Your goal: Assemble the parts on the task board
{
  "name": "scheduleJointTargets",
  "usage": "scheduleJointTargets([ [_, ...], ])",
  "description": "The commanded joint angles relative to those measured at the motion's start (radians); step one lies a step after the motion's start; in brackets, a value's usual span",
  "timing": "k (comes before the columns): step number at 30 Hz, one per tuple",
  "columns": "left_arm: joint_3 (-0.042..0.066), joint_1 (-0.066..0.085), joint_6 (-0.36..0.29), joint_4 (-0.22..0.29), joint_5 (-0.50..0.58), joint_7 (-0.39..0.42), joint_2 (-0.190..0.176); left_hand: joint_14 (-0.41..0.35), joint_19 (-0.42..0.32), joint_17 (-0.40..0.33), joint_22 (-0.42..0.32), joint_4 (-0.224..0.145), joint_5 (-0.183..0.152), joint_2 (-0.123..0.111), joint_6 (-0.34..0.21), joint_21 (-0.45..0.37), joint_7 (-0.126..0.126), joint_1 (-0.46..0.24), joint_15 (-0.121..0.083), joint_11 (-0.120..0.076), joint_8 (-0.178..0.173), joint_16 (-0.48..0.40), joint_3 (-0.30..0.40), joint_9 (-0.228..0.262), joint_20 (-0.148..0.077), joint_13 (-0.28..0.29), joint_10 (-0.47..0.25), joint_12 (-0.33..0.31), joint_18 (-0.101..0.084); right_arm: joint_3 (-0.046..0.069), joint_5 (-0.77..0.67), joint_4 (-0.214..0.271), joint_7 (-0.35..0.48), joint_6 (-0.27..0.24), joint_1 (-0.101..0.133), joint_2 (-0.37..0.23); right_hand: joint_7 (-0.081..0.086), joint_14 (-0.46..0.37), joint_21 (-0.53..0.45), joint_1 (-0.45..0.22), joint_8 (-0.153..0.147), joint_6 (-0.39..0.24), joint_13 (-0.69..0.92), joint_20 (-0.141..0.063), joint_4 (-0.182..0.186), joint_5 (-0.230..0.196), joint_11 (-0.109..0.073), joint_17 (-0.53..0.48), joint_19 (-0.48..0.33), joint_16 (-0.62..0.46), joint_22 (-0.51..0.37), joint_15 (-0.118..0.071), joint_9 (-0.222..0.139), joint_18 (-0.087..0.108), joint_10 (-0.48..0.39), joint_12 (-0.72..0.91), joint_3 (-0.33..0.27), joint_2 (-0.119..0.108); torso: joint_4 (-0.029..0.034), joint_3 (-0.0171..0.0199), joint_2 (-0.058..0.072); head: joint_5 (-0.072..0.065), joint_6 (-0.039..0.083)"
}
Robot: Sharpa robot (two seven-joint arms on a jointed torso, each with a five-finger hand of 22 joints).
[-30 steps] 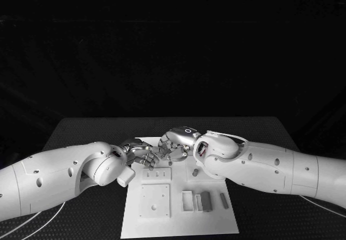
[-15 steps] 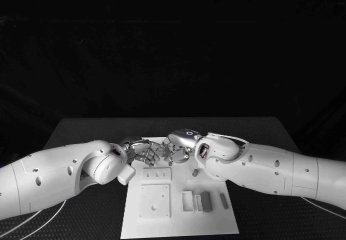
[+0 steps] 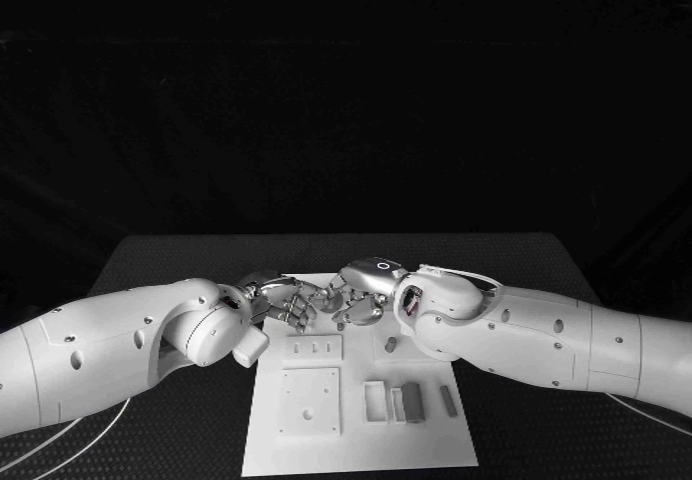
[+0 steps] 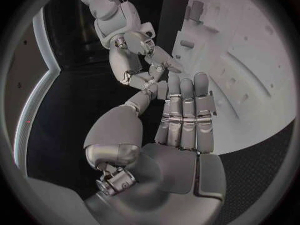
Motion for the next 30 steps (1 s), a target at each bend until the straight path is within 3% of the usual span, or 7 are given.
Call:
scheduleJointTargets([
  [1,0.001,0.001,-0.009,0.0,-0.073,-0.066,0.0,0.0,0.007,-0.001,0.002,0.0,-0.006,0.009,0.012,-0.003,-0.017,0.001,-0.005,0.001,0.006,0.005,0.007,0.001,-0.002,0.001,-0.005,0.004,0.02,0.0,-0.001,-0.003,-0.005,-0.005,-0.001,-0.01,0.013,-0.01,-0.005,0.001,-0.004,0.003,0.001,-0.008,0.005,0.002,0.006,-0.002,0.0,-0.006,0.008,0.001,-0.001,0.046,-0.001,-0.003,-0.001,-0.01,0.0002,0.0,0.0,0.003,-0.001],
  [3,0.001,0.001,0.003,-0.002,-0.13,-0.12,-0.001,0.001,0.008,-0.002,0.003,-0.001,-0.018,0.013,0.01,-0.004,-0.017,0.003,-0.006,0.001,0.005,0.006,0.008,0.002,-0.002,0.001,-0.006,0.005,0.021,0.0,0.0,-0.004,-0.006,-0.012,-0.001,-0.019,0.013,-0.009,-0.005,0.0,-0.004,0.003,0.001,-0.008,0.005,0.002,0.006,-0.001,0.0,-0.006,0.008,0.001,-0.001,0.046,-0.001,-0.003,0.0,-0.011,-0.0005,0.0002,0.0,0.003,-0.001],
  [5,0.001,0.001,0.03,-0.006,-0.186,-0.184,-0.001,-0.007,0.001,-0.007,0.007,-0.005,-0.137,0.034,-0.003,-0.014,-0.012,0.013,-0.003,0.004,0.002,0.003,0.01,0.004,0.0,0.0,-0.015,0.003,0.02,0.0,0.002,-0.004,-0.008,-0.019,-0.001,-0.03,0.013,-0.01,-0.006,0.0,-0.005,0.002,0.001,-0.009,0.005,0.002,0.006,-0.003,0.001,-0.006,0.008,0.001,-0.001,0.046,-0.001,-0.003,0.0,-0.012,-0.0015,0.0003,0.001,0.004,-0.002],
  [6,0.001,0.001,0.045,-0.008,-0.208,-0.2,-0.002,-0.008,0.0,-0.007,0.008,-0.005,-0.144,0.036,-0.005,-0.015,-0.011,0.015,-0.002,0.005,0.002,0.003,0.011,0.005,0.001,-0.001,-0.016,0.002,0.019,0.0,0.004,-0.004,-0.009,-0.022,0.0,-0.034,0.013,-0.01,-0.006,-0.001,-0.005,0.001,0.001,-0.009,0.005,0.002,0.006,-0.003,0.001,-0.006,0.008,0.001,-0.001,0.046,-0.002,-0.003,0.0,-0.013,-0.002,0.0005,0.0,0.004,-0.003],
  [18,0.001,0.001,0.105,-0.028,-0.366,-0.303,0.013,0.009,0.022,-0.004,0.027,0.002,-0.17,0.029,0.008,-0.005,-0.018,0.003,-0.012,-0.005,0.015,0.03,-0.004,0.015,-0.007,0.01,0.001,0.026,0.022,0.025,0.018,0.01,-0.015,-0.03,0.0,-0.075,0.013,-0.011,-0.007,0.0,-0.006,0.001,0.001,-0.009,0.005,0.002,0.006,-0.005,0.002,-0.007,0.007,0.001,-0.001,0.046,-0.002,-0.003,0.003,-0.017,-0.0021,0.0013,0.001,0.007,-0.012],
  [26,0.001,0.0,0.123,-0.074,-0.451,-0.33,0.063,0.014,0.035,-0.004,0.054,0.007,-0.176,0.028,0.019,0.009,-0.028,-0.007,-0.022,-0.015,0.034,0.066,-0.008,0.031,-0.017,0.028,0.006,0.06,0.022,0.039,0.024,0.026,-0.017,-0.031,0.002,-0.089,0.013,-0.013,-0.007,0.001,-0.006,0.001,0.001,-0.009,0.004,0.002,0.006,-0.009,0.002,-0.008,0.007,0.001,-0.001,0.046,-0.002,-0.004,0.004,-0.018,-0.0021,0.0,0.002,0.004,-0.021],
  [30,0.001,-0.012,0.124,-0.084,-0.505,-0.332,0.077,0.028,0.052,-0.001,0.066,0.014,-0.178,0.026,0.03,0.022,-0.035,-0.014,-0.03,-0.023,0.048,0.088,-0.014,0.041,-0.023,0.039,0.016,0.08,0.025,0.048,0.027,0.034,-0.017,-0.03,0.003,-0.092,0.013,-0.013,-0.008,0.001,-0.007,0.001,0.001,-0.009,0.004,0.002,0.006,-0.009,0.002,-0.008,0.007,0.002,-0.001,0.046,-0.002,-0.004,0.005,-0.019,-0.0034,-0.0005,0.001,0.002,-0.027],
])
